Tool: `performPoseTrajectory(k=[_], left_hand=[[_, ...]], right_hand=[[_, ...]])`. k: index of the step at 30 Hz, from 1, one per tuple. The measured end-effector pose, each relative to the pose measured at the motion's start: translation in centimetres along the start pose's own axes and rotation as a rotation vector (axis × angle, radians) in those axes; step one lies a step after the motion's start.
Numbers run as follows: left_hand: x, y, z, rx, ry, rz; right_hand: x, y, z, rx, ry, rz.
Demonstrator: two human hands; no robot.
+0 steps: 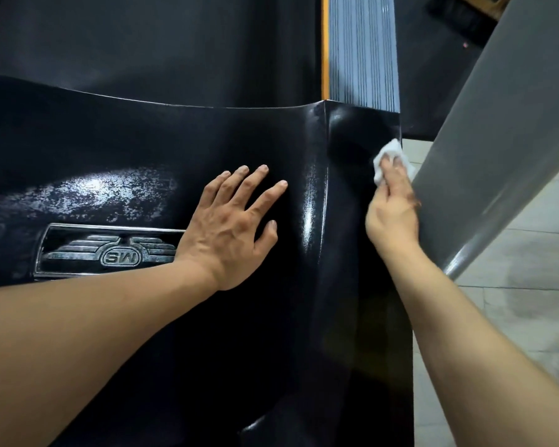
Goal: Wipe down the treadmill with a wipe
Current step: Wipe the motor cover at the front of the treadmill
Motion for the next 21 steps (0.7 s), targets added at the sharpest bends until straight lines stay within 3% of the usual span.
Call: performPoseTrajectory(k=[4, 8, 9, 13, 19, 21], left_hand=[[-0.1, -0.2, 0.0, -0.003, 0.002, -0.003], [-0.1, -0.1, -0.1, -0.003, 0.003, -0.019], [-0.1, -0.1, 0.0, 0.000, 0.003, -0.021], [-0.1, -0.3, 0.0, 0.016, 0.000, -0.010], [-0.1, 0.0, -0.1, 0.003, -0.005, 0.000], [-0.1, -0.1, -0.2, -0.002, -0.011, 0.010]], right_hand=[[-3.4, -2.6, 3.7, -0.138, 0.030, -0.025], [-0.6, -5.0, 7.2, -0.088, 0.387, 0.373], [-0.8, -4.7, 6.6, -0.088, 0.386, 0.394], [-3.9, -1.6, 3.7, -0.138, 0.060, -0.004], [3.1, -1.5, 3.0, -0.240, -0.038, 0.009], [6.7, -1.9, 4.3, -0.254, 0.067, 0.079]])
Point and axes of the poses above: each hand's wrist, its own x-axis away from the middle knuckle, its own y-axis out of the back of the hand, z = x × y, the point moved 3 cm from there along -x, towards the middle knuckle, and after that the axes turned 13 degrees about -x, right-handed, at the moved point
